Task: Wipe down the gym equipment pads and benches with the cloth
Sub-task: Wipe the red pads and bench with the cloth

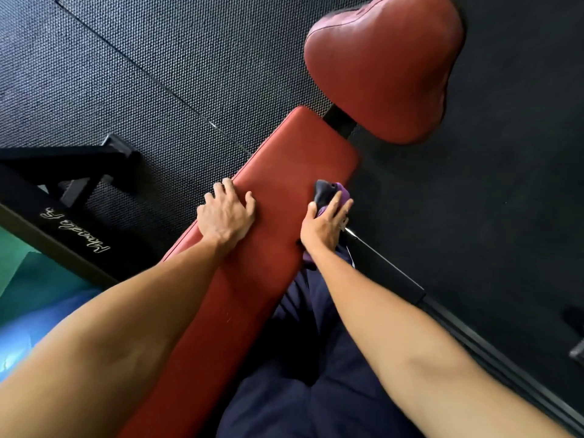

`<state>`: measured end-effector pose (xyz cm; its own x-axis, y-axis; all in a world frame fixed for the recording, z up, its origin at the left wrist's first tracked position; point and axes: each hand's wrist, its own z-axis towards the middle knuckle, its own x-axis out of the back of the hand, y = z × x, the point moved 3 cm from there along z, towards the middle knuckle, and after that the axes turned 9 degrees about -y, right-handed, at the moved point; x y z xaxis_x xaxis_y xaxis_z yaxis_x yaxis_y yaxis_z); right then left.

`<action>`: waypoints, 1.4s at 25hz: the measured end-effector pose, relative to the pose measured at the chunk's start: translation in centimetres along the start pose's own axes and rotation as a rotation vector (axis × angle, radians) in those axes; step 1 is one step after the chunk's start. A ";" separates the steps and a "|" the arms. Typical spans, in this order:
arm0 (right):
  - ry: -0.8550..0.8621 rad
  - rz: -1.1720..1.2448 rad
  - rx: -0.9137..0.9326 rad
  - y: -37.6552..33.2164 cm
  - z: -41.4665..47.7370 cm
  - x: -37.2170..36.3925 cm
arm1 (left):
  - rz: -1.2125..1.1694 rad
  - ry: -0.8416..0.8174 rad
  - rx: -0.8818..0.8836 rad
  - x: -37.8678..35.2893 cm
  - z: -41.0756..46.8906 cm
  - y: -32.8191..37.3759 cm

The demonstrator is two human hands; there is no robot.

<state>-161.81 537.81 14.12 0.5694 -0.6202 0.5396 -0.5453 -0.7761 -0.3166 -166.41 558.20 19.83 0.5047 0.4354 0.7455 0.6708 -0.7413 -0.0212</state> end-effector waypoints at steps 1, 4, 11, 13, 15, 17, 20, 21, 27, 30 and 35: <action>-0.011 0.081 -0.064 0.1 1.0 0.5 | -0.005 -0.002 0.003 0.0 0.0 0.1; -0.035 0.120 -0.118 0.5 1.9 1.2 | -0.017 0.000 0.008 0.2 0.0 0.1; -0.049 -0.225 0.254 0.6 -2.8 -0.5 | -0.036 -0.020 0.003 0.4 -0.1 0.2; -0.061 -0.311 0.159 -0.9 -0.3 -0.3 | -0.032 -0.019 0.011 0.4 0.0 0.2; -0.060 -0.352 0.149 -4.0 1.1 -0.7 | -0.034 -0.025 0.019 0.4 0.1 0.1; -0.133 -0.378 0.309 -7.8 1.1 -2.2 | -0.033 -0.033 0.010 0.2 0.2 0.1; -0.214 -0.490 0.661 -9.9 -1.7 -4.0 | -0.042 -0.060 0.031 0.2 0.5 -0.2; -0.236 -0.524 0.742 -9.0 -2.9 -3.8 | -0.046 -0.066 0.034 0.3 0.5 -0.3; -0.273 -0.667 0.656 -5.0 1.5 0.9 | -0.027 -0.036 0.031 0.0 0.5 -0.2; -0.285 -0.600 0.474 -9.9 3.5 -1.4 | -0.026 -0.029 0.042 0.2 0.6 -0.3; -0.397 -0.732 0.869 -12.9 0.5 -4.5 | -0.025 -0.048 0.064 0.1 0.7 -0.3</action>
<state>-157.05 550.58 15.40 0.8034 0.1259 0.5820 0.4964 -0.6815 -0.5378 -166.15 558.84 19.47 0.5113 0.4785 0.7138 0.7163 -0.6963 -0.0463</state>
